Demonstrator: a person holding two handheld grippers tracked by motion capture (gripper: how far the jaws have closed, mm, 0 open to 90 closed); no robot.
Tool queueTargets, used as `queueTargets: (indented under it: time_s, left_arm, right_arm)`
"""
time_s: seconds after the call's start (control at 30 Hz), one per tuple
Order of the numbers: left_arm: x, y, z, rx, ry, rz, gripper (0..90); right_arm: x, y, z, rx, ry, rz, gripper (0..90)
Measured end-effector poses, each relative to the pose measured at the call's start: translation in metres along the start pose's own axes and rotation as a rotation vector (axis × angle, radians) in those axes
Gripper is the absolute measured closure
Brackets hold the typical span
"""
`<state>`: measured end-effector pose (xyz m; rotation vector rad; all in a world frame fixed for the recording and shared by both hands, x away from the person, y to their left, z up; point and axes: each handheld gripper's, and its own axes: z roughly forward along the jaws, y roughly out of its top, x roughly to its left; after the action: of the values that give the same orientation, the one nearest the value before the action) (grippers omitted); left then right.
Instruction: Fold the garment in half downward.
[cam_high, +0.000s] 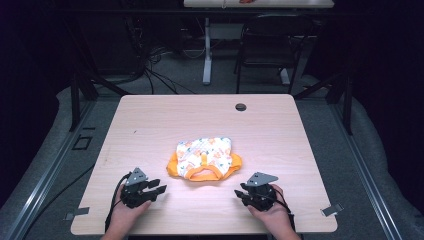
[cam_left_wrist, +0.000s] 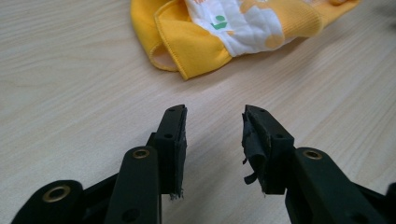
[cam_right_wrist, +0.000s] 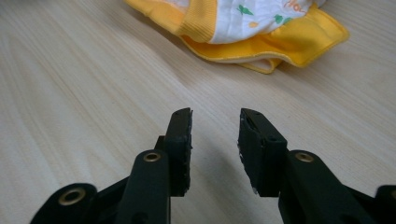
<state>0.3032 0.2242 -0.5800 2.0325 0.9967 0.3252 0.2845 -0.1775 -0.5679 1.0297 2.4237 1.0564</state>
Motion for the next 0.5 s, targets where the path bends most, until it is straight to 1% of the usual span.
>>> queueTargets:
  time_s: [0.07, 0.23, 0.33, 0.5]
  left_arm:
    - [0.0003, -0.0001, -0.0001, 0.0, 0.003, 0.001, 59.0]
    - [0.0009, -0.001, 0.002, 0.005, 0.011, 0.006, 57.7]
    - [0.0015, -0.001, 0.0029, 0.006, 0.009, 0.012, 57.3]
    - [0.0015, -0.0011, 0.0042, 0.006, 0.005, 0.008, 55.7]
  right_arm:
    - [-0.0008, -0.0013, 0.002, -0.009, -0.002, 0.009, 62.9]
    - [-0.0024, -0.0029, 0.0061, 0.003, -0.009, 0.009, 60.4]
    - [-0.0017, -0.0031, 0.0069, 0.003, -0.012, -0.005, 59.5]
    - [-0.0014, -0.0037, 0.0093, 0.008, -0.009, -0.014, 58.9]
